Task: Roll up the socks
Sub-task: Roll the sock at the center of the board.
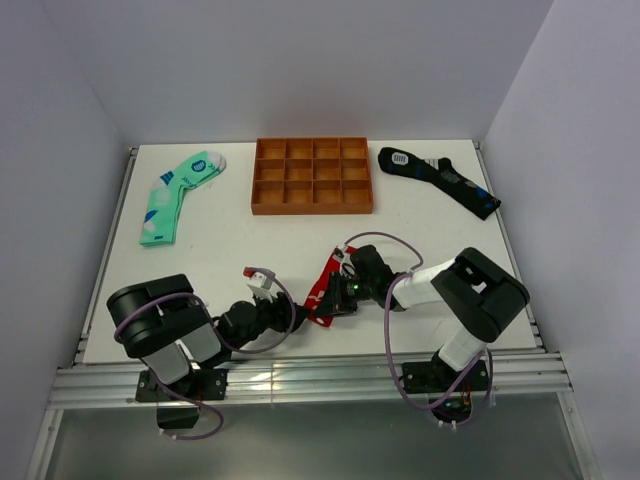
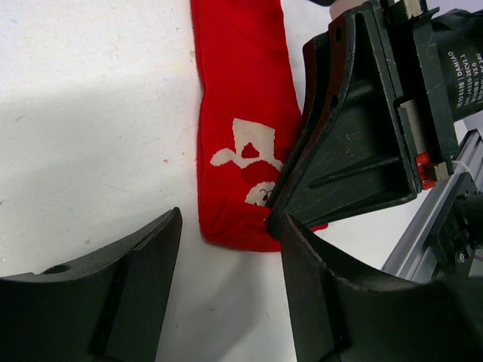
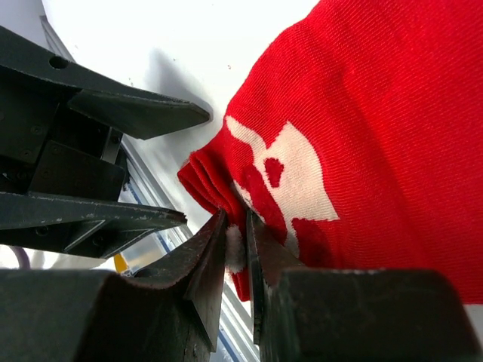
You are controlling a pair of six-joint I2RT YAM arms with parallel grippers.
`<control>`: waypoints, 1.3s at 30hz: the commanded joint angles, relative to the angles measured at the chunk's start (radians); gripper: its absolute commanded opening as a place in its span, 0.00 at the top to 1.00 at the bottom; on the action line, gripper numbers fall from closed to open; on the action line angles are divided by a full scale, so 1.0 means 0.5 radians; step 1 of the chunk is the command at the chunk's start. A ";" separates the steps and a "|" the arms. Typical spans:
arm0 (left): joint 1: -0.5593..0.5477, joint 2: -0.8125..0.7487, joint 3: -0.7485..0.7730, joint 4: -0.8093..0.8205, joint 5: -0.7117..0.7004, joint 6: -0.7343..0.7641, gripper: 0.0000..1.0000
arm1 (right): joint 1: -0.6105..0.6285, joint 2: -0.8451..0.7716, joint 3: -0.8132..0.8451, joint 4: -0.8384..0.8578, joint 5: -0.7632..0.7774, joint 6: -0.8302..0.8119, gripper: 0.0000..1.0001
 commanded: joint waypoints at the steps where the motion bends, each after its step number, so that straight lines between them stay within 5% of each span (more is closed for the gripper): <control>1: -0.010 0.101 -0.166 0.396 0.035 0.006 0.38 | -0.026 0.050 0.011 -0.165 0.003 -0.070 0.77; 20: 0.067 0.383 -0.247 0.706 0.160 0.019 0.45 | -0.091 0.080 0.054 -0.251 -0.022 -0.067 0.79; 39: 0.070 0.279 -0.063 0.240 0.068 0.022 0.54 | -0.103 0.090 0.078 -0.281 -0.046 -0.104 0.79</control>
